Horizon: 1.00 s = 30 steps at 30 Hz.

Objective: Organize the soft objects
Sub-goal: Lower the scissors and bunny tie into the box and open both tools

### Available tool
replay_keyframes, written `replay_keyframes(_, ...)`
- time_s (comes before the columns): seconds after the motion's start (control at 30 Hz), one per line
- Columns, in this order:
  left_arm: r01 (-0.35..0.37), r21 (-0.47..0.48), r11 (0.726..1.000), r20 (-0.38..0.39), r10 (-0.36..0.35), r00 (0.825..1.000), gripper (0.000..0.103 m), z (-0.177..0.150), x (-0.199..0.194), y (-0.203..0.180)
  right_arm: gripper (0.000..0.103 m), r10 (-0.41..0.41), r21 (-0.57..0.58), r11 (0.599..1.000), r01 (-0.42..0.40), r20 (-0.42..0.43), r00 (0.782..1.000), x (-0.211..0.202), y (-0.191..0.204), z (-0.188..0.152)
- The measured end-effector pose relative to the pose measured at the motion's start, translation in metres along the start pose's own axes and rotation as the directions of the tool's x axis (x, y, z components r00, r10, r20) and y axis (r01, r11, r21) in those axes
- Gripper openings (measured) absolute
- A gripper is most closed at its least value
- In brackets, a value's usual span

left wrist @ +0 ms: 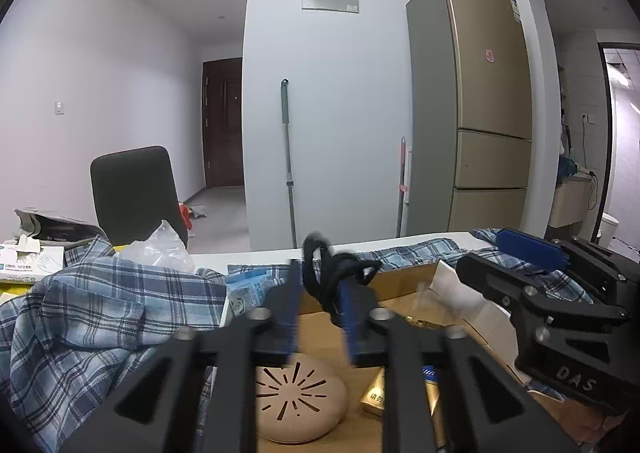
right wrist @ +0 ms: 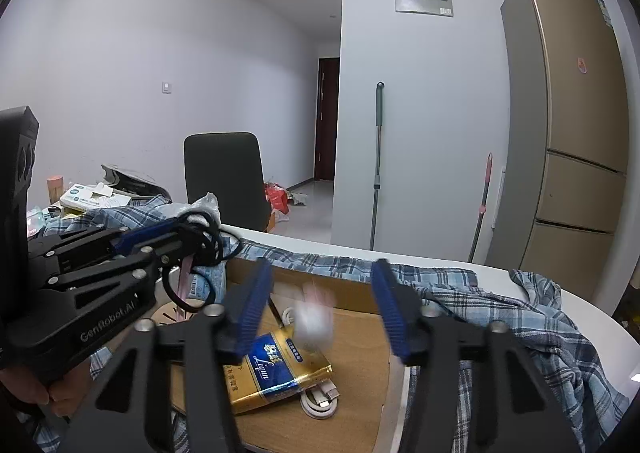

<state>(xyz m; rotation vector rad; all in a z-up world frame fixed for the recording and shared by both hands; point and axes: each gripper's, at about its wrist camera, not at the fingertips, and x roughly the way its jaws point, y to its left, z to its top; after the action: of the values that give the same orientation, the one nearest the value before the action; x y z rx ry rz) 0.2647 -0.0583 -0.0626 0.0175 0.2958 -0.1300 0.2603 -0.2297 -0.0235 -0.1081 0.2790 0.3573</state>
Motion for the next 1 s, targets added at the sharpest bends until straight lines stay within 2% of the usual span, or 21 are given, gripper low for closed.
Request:
replay_keyframes(0.03,-0.001,0.000,1.000,0.000,0.001,1.000,0.060,0.001,-0.001,-0.001,0.054,0.000,0.000,1.000,0.000,0.000,1.000,0.000,0.000,0.000)
replay_keyframes(0.07,-0.007,-0.001,1.000,0.003,0.007,1.000,0.064,0.002,-0.002,-0.001,0.054,0.000,-0.001,1.000,0.000,-0.001,1.000,0.000,-0.001,0.000)
replay_keyframes(0.2,-0.039,-0.015,0.999,0.013,0.039,0.999,0.065,0.002,-0.005,0.001,0.054,0.000,-0.001,1.000,0.000,-0.002,1.000,0.000,-0.001,0.001)
replay_keyframes(0.63,-0.046,-0.014,0.999,0.009,0.046,0.999,0.065,0.003,-0.006,0.000,0.054,-0.002,0.003,1.000,0.002,0.001,1.000,0.001,-0.003,0.000)
replay_keyframes(0.73,-0.027,-0.038,0.999,-0.009,0.026,1.000,0.065,0.013,-0.008,0.000,0.054,-0.011,0.001,1.000,0.011,0.004,1.000,-0.003,-0.003,0.004)
replay_keyframes(0.8,-0.038,-0.063,0.997,0.006,0.038,0.999,0.065,0.025,-0.018,0.004,0.054,0.015,0.064,0.998,-0.016,0.004,1.000,-0.009,-0.011,0.014)
replay_keyframes(0.83,-0.045,-0.059,0.997,0.013,0.046,0.999,0.065,0.030,-0.022,0.004,0.054,0.037,0.097,0.995,-0.036,-0.007,0.999,-0.012,-0.016,0.022)
replay_keyframes(0.9,-0.059,-0.030,0.998,0.017,0.059,0.998,0.065,0.042,-0.031,0.000,0.054,0.014,0.112,0.994,-0.009,-0.050,0.999,-0.016,-0.019,0.036)
replay_keyframes(0.97,-0.058,-0.012,0.998,-0.020,0.058,0.998,0.065,0.053,-0.036,-0.003,0.054,-0.018,0.106,0.994,0.031,-0.120,0.993,-0.017,-0.021,0.049)
replay_keyframes(1.0,-0.055,0.001,0.998,-0.069,0.055,0.996,0.065,0.059,-0.034,-0.004,0.054,-0.025,0.102,0.994,0.042,-0.157,0.987,-0.017,-0.022,0.054)
